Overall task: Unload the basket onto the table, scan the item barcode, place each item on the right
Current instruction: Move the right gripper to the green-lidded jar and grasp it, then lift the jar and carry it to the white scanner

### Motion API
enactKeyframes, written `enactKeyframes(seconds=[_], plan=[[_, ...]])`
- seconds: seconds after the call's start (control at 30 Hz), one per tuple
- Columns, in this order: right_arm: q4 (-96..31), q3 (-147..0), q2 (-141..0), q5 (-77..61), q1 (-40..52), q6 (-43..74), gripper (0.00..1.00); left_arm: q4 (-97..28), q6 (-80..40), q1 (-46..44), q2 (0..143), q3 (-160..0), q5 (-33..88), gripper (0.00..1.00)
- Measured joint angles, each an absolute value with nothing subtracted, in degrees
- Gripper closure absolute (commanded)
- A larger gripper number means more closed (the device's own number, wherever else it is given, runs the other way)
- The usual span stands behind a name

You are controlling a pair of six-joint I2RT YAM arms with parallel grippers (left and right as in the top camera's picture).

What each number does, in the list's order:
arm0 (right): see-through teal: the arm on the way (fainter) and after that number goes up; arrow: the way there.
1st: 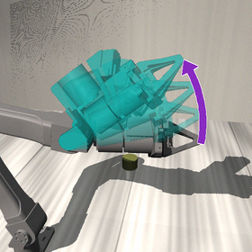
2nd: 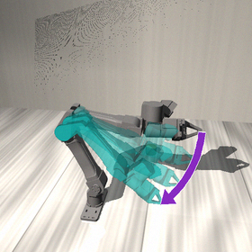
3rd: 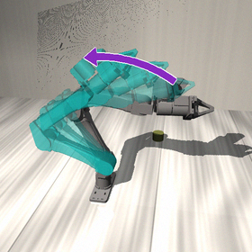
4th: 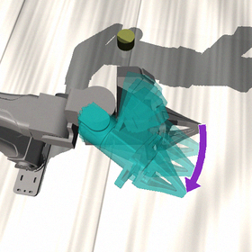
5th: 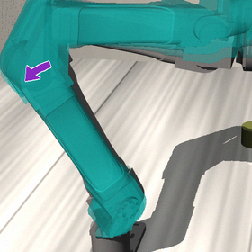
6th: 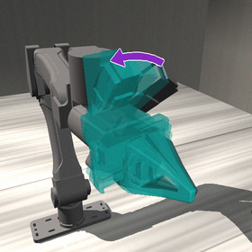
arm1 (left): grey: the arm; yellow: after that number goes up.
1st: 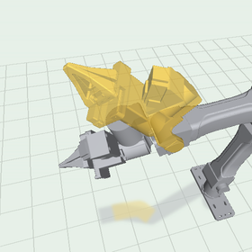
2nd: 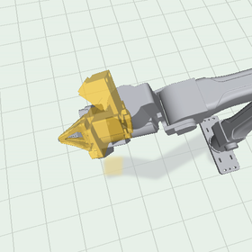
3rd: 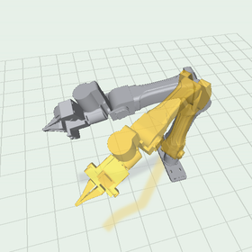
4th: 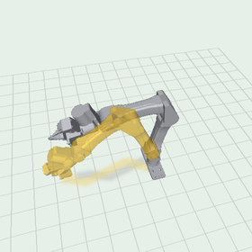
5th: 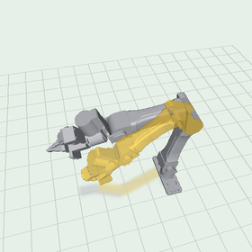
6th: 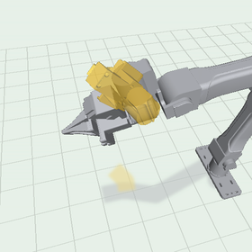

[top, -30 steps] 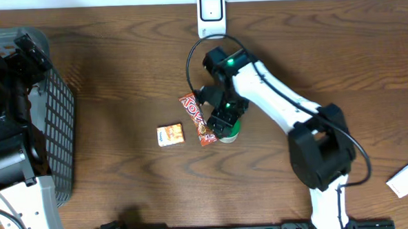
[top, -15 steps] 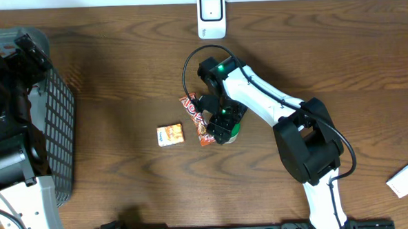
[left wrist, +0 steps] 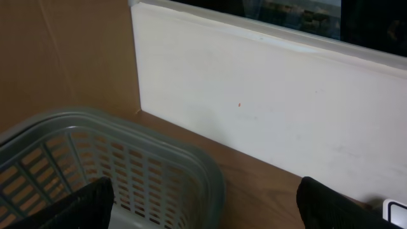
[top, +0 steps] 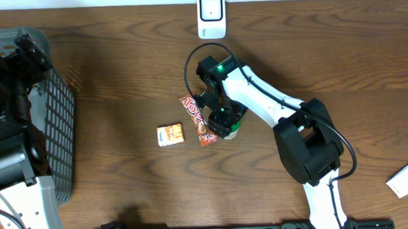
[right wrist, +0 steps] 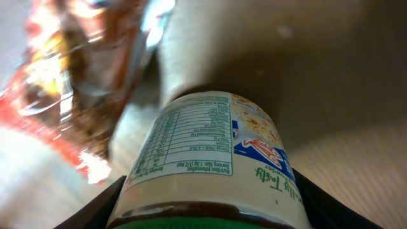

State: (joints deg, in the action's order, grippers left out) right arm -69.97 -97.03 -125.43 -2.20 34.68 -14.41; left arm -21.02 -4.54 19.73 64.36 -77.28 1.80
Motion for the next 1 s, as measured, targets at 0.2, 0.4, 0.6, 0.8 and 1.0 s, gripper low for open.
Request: enactKeyframes(seconds=[0.2,0.4,0.6,0.8,1.0], plan=[[-70.1,-97.0,-125.4,-1.5,34.7,-1.2,0.41,-21.0,-4.5,19.7,64.4,-77.3,1.8,0.09],[-70.1,-97.1,-125.2,-1.5,34.5,22.8,0.39,-21.0,-4.5,19.7,64.4,-77.3,1.8,0.09],[-68.0,-97.1,-125.0,-1.5,34.3,37.5,0.39,-21.0,-4.5,19.7,64.4,-77.3,1.8,0.09],[-67.9,-97.1,-125.0,-1.8,34.2,41.8,0.44,-21.0,-4.5,19.7,64.4,-77.3,1.8,0.09],[-67.9,-97.1,-125.0,-5.8,32.8,42.9,0.5,-21.0,-4.5,19.7,64.4,-77.3,1.8,0.09]])
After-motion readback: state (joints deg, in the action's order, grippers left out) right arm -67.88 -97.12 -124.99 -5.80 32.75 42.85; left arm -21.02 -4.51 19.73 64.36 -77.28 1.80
